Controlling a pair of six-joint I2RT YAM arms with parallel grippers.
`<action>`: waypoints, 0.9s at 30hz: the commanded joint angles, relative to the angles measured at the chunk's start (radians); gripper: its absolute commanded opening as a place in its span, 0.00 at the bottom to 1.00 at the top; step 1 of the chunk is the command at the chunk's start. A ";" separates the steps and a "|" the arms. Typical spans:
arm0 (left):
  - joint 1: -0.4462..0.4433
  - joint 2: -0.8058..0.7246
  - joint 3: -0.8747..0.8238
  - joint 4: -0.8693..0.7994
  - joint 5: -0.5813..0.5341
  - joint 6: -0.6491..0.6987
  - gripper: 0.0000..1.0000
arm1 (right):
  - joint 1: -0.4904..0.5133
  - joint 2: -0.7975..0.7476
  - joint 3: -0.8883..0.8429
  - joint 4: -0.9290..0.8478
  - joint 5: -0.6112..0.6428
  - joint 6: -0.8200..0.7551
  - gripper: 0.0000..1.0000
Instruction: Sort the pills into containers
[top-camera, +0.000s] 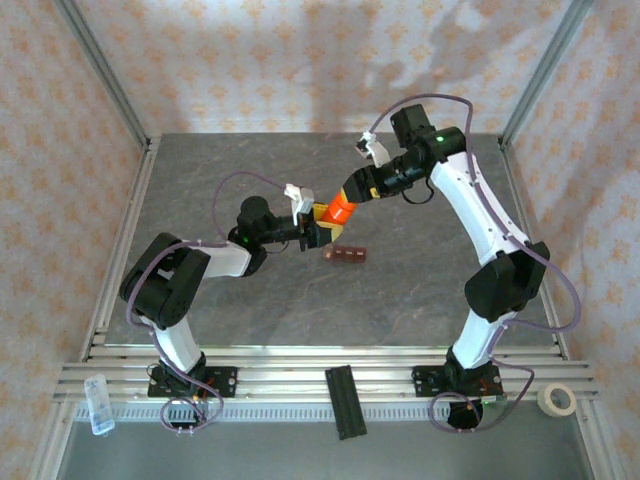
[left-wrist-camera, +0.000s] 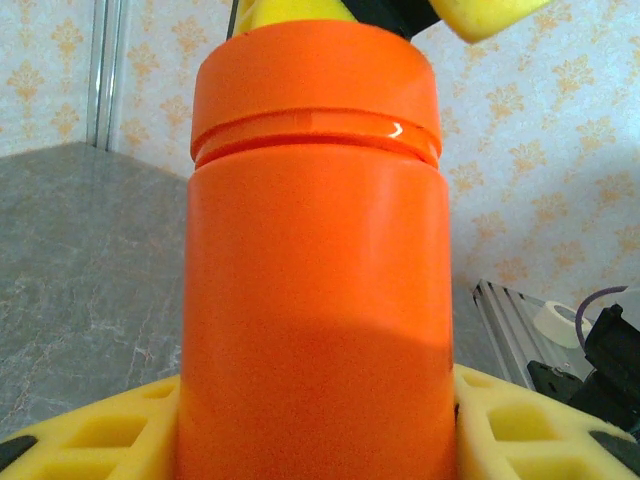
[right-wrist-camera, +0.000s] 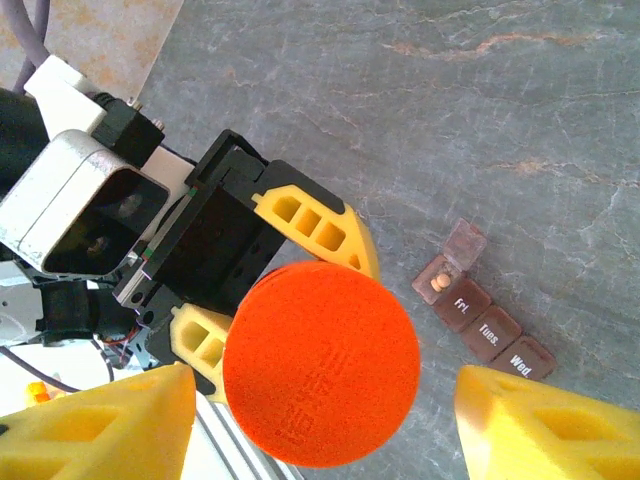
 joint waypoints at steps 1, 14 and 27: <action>-0.006 -0.037 0.029 0.049 0.025 0.017 0.00 | 0.007 0.020 0.017 -0.018 -0.018 -0.014 0.65; -0.005 -0.039 0.033 0.051 0.028 0.015 0.00 | 0.007 0.044 0.015 -0.012 -0.040 -0.003 0.55; -0.017 -0.107 -0.019 0.026 -0.146 0.125 0.00 | 0.036 0.040 -0.089 0.094 0.021 0.160 0.39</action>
